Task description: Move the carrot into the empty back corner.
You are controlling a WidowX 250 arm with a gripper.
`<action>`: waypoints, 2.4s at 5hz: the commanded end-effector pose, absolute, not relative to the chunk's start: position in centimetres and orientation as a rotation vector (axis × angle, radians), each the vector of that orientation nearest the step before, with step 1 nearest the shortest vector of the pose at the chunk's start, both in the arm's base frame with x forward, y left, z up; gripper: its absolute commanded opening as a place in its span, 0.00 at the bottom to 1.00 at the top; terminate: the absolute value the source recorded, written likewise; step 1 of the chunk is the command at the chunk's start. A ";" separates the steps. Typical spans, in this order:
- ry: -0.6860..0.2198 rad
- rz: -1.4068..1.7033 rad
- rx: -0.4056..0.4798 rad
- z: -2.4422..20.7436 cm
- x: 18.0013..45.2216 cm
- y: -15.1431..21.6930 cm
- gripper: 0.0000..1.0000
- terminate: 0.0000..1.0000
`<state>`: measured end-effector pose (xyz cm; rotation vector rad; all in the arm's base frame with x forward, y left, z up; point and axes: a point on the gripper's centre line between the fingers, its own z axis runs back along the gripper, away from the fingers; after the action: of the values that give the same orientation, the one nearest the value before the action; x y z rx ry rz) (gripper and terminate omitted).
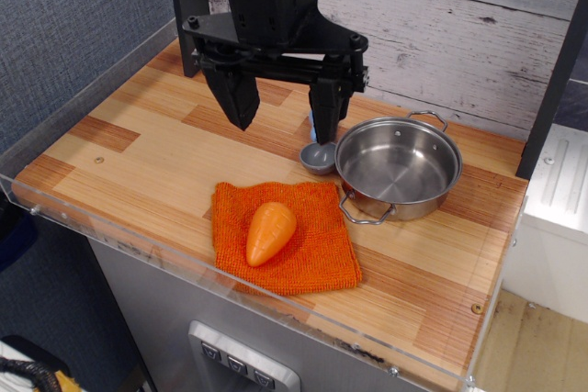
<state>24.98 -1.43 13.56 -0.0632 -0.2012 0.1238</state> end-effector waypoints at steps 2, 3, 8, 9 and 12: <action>-0.187 0.113 -0.056 12.1 24.7 -1.5 1.00 0.00; -0.175 0.137 -0.051 10.3 24.7 -0.9 1.00 0.00; -0.130 0.151 0.007 4.2 25.7 -0.3 1.00 0.00; -0.114 0.152 0.009 3.2 25.6 -0.3 1.00 0.00; -0.110 0.168 0.013 3.3 24.8 -0.2 0.00 0.00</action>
<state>24.32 -0.52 2.33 0.0136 -0.0667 0.1589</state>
